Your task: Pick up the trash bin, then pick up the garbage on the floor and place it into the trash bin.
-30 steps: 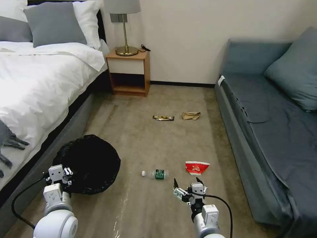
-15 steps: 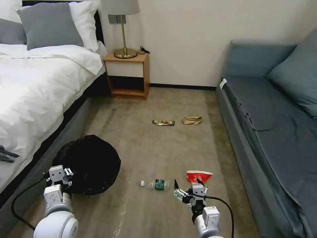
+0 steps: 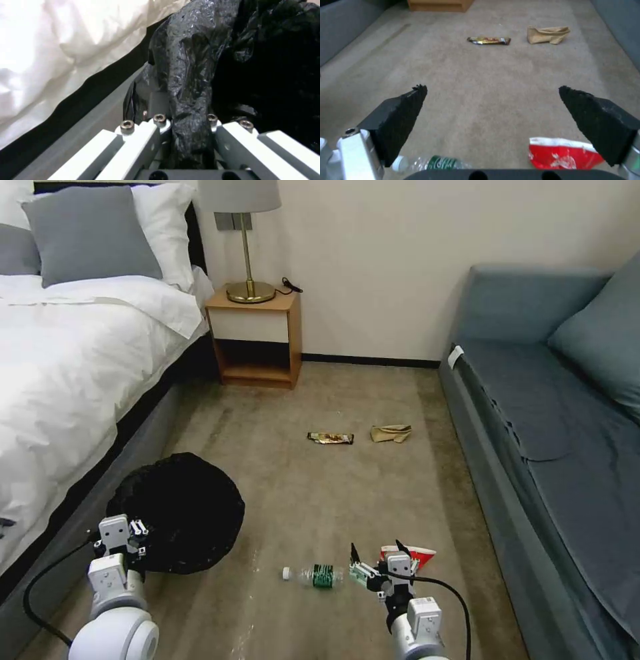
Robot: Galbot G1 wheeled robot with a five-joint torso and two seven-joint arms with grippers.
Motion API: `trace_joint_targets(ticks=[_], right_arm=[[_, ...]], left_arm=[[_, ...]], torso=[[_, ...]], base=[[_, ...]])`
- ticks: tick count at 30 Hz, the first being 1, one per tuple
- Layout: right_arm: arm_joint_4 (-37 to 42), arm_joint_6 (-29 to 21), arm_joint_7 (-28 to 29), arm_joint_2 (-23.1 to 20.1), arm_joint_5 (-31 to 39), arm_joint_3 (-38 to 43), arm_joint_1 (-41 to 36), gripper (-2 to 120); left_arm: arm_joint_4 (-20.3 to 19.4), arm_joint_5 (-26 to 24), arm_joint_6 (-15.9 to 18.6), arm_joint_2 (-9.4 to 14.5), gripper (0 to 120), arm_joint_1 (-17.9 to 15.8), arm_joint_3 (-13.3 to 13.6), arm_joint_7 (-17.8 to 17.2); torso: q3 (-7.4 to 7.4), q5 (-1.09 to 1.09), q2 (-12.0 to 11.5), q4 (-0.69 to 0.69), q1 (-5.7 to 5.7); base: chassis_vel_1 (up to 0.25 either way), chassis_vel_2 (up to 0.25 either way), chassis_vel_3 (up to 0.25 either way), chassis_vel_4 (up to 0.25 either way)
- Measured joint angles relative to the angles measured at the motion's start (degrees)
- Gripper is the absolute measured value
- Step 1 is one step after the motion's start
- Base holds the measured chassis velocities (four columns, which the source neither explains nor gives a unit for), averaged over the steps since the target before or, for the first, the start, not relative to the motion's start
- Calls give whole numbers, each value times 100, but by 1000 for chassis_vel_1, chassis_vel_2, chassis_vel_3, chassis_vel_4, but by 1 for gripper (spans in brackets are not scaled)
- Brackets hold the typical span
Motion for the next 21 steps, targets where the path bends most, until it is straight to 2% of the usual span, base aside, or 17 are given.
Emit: trace_joint_targets(ticks=[6,12,21], right_arm=[[-33,6,-8,-21,-6,-13,12,100],[-64,10,-10,-23,-57,-22,15,100],[-84,307,-120,-86,-199,-23,-4,100]], left_arm=[[35,13,-5,-24,3,-35,8,6],[67,26,-61,-40,3,-4,-20,8],[-10,48,-115,-99,3,110,-48,8]], torso=[[0,0,0,-1,0],[0,-1,0,0,0],[0,0,0,0,0]], base=[[-57,65,59,-73],[0,0,0,0],[0,0,0,0]])
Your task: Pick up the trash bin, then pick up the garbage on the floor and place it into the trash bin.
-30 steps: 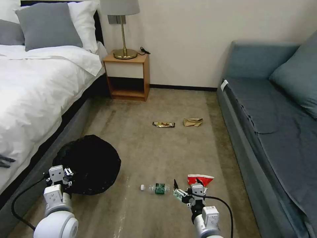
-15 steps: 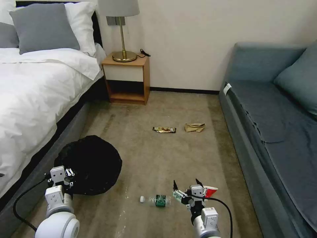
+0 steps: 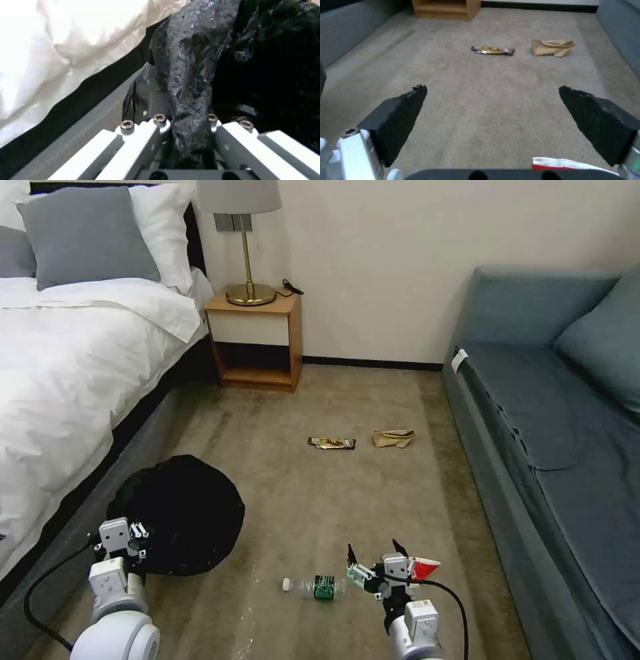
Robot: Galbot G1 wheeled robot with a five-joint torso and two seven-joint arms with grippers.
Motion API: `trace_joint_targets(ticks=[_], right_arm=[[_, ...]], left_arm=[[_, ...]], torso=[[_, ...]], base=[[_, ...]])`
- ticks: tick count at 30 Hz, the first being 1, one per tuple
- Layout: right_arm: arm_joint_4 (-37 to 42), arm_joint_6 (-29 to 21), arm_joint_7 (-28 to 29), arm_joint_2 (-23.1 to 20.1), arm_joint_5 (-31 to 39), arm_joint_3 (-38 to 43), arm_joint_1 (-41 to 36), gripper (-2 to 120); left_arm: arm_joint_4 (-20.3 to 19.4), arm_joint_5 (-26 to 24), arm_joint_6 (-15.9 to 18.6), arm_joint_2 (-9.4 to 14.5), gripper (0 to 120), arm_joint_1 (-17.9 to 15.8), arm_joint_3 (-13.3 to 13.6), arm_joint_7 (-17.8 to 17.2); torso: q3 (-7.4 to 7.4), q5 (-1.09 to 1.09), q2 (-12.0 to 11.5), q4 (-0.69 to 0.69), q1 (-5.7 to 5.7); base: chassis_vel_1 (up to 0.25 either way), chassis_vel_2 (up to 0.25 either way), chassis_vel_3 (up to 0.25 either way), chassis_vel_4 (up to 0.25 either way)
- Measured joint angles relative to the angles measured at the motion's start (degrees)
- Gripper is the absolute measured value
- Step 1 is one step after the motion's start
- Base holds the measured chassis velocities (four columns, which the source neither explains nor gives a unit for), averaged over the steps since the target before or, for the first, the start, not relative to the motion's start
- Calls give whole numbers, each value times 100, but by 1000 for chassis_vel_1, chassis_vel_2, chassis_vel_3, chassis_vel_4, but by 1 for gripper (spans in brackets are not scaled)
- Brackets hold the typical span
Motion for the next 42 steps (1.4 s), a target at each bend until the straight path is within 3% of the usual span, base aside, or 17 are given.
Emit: trace_joint_targets(ticks=[8,15,21,27,30,32,34,36,42], right_arm=[[-6,-16,-20,-162,-39,21,66,100],[31,-665,-85,-530,247,2,588,100],[-128,-922,-200,-757,385,-42,999,100],[-395,-1472,-591,-1189,497,-113,1456,100],[-561,-1715,-872,-1606,557,-75,1632,100],[-646,-1822,-924,-1776,623,-137,1743,100],[-731,-1895,-981,-1946,675,-226,1869,100],[-1009,-1973,-1228,-2400,750,-632,2310,100],[-1344,-1983,-1487,-2709,851,-1277,3018,100]], left_arm=[[-25,32,-16,-36,3,35,-15,-1],[-58,107,-61,-110,3,103,-27,7],[-11,162,-46,-168,3,27,28,30],[59,373,14,-298,3,-106,82,41],[255,518,110,-289,3,-445,361,113],[314,563,110,-303,3,-505,401,143],[350,599,108,-334,3,-529,414,166],[407,616,108,-445,3,-511,423,212],[436,740,109,-575,3,-463,370,258]], torso=[[0,1,0,0,0],[0,1,0,0,0],[0,0,0,0,0],[1,1,0,2,0],[1,0,0,-3,0],[1,-1,0,-6,0],[1,0,0,-4,0],[1,1,0,0,0],[1,1,0,0,0]], base=[[0,0,0,0],[0,0,0,0],[0,0,0,0],[0,0,0,0],[0,0,0,0],[0,0,0,0],[0,0,0,0],[0,0,0,0],[0,0,0,0]])
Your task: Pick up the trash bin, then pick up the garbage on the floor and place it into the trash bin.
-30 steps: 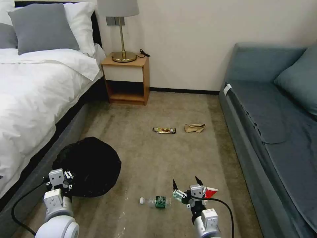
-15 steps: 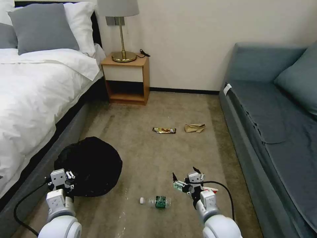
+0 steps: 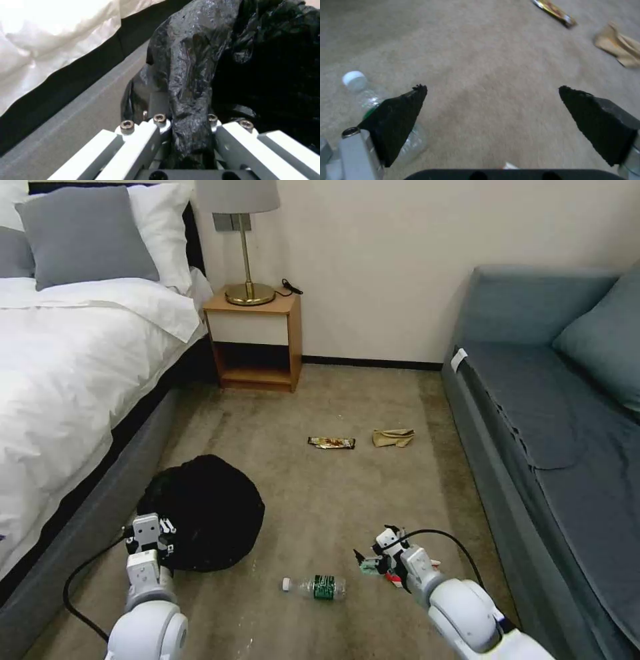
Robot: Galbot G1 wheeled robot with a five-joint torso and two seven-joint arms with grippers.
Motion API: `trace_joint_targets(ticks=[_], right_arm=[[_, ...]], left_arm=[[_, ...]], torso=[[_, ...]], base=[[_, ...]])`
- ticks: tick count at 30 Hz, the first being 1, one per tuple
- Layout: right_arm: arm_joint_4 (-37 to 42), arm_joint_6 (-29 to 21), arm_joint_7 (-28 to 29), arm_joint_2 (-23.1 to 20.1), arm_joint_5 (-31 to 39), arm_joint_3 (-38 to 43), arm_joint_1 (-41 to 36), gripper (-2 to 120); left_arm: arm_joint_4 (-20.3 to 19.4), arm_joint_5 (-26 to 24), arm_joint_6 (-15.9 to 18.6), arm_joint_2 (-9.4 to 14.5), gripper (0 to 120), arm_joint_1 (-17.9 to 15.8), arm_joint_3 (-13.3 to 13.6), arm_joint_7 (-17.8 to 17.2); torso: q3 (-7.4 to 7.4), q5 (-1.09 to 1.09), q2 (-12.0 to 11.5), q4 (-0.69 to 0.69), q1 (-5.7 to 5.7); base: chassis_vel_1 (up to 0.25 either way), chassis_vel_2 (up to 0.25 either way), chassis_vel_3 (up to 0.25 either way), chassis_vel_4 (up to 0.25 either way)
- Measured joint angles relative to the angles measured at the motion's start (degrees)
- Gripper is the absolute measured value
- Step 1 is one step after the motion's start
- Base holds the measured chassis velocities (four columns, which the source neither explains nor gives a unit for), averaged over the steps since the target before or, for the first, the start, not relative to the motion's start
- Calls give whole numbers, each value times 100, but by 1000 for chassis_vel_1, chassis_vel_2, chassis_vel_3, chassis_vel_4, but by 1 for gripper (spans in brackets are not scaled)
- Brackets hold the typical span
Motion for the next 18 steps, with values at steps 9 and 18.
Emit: trace_joint_targets(ticks=[9,18], right_arm=[[-320,52,-572,-175,7,-1094,859,100],[-726,136,-943,-114,-71,-1649,1239,100]], left_arm=[[8,212,-36,-130,3,85,-82,86],[-127,318,-38,-168,3,173,-143,115]], torso=[[0,-2,0,0,0],[0,-1,0,0,0]], base=[[0,0,0,0],[0,0,0,0]])
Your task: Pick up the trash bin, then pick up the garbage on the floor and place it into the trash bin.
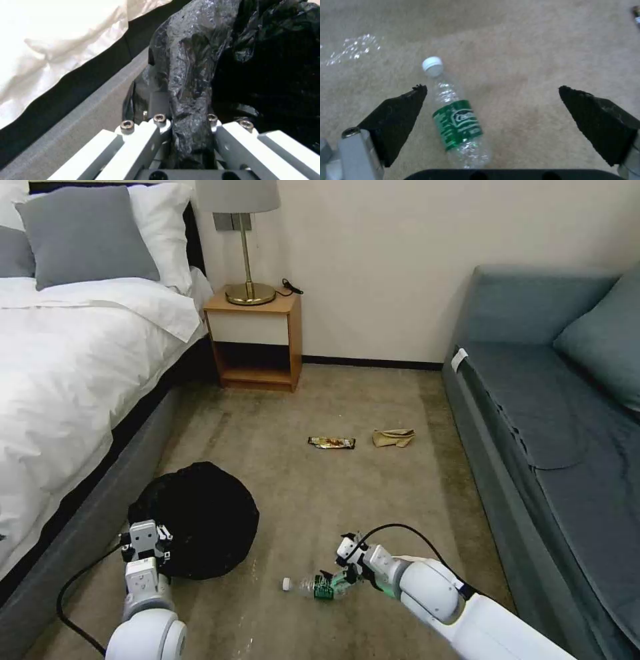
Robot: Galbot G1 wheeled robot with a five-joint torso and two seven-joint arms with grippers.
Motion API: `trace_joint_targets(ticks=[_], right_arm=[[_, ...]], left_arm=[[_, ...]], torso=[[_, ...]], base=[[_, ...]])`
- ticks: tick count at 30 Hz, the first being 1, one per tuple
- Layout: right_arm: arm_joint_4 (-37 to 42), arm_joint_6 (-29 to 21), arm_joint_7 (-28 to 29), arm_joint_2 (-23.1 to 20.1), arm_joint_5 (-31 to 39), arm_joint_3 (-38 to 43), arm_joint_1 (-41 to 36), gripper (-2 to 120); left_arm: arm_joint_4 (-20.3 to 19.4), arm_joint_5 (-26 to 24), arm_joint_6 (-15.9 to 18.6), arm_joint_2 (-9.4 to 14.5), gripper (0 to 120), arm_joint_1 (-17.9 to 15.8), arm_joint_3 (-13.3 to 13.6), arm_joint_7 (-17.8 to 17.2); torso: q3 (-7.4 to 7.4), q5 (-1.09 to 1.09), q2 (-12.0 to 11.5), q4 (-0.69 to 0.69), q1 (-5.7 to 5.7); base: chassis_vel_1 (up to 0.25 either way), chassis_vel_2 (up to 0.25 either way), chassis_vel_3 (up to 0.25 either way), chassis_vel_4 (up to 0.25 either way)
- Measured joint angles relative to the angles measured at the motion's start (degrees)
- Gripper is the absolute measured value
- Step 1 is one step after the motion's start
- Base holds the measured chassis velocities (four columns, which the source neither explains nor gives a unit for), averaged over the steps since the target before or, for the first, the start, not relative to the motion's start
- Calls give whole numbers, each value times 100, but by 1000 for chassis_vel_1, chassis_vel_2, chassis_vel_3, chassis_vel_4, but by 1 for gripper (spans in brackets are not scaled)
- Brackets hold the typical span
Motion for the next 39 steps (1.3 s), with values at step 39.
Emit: trace_joint_targets(ticks=[39], right_arm=[[-2111,523,-445,1209,-1159,-72,150,80]], left_arm=[[-467,167,-158,-113,3,394,-28,41]], torso=[[0,-1,0,0,0]], base=[[0,0,0,0]])
